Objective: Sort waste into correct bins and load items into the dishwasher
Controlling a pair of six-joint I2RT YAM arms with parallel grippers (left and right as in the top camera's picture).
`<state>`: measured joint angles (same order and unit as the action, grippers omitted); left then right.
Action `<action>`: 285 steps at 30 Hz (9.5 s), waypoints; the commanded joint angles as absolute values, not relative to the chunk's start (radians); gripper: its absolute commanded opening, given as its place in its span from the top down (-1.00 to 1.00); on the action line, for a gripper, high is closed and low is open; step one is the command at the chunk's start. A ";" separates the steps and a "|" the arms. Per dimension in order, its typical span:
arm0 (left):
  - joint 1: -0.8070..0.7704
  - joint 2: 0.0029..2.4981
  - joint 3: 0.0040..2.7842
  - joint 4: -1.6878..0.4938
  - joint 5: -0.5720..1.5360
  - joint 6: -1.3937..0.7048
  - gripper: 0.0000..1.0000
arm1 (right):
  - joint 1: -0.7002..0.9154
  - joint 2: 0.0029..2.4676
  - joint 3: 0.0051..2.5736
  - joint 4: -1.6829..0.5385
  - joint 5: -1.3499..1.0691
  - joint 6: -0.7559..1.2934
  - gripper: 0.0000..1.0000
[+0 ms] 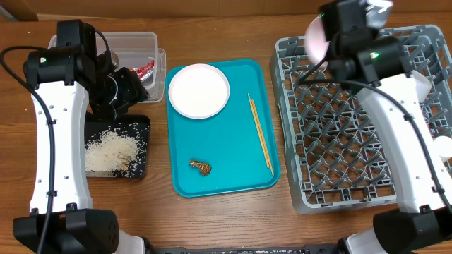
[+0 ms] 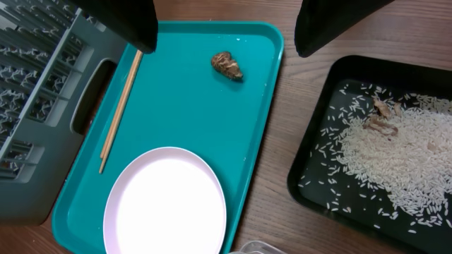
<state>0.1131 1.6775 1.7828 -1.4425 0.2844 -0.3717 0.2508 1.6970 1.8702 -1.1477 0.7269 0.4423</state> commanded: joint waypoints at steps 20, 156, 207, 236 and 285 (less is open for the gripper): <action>0.108 1.655 1.808 -1.417 0.255 -0.382 -0.37 | -0.114 1.758 1.885 -0.767 0.900 0.045 0.92; 0.104 1.655 1.808 -1.409 0.255 -0.382 -0.42 | -0.197 1.803 1.387 -1.540 -0.116 0.209 0.92; 0.104 1.655 1.808 -1.420 0.255 -0.382 -0.43 | -0.083 1.803 1.306 -1.481 0.076 0.293 0.92; 0.104 1.655 1.808 -1.418 0.250 -0.357 -0.63 | -0.079 1.724 1.577 -1.501 -0.077 0.306 0.92; 0.104 1.655 1.808 -1.488 0.097 -0.344 -0.76 | 0.574 2.152 1.774 -0.709 0.004 0.348 -0.78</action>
<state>0.1112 1.6775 1.7832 -1.4921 0.1108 -0.3603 0.5545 2.0861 1.7645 -0.7418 -0.0181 0.2974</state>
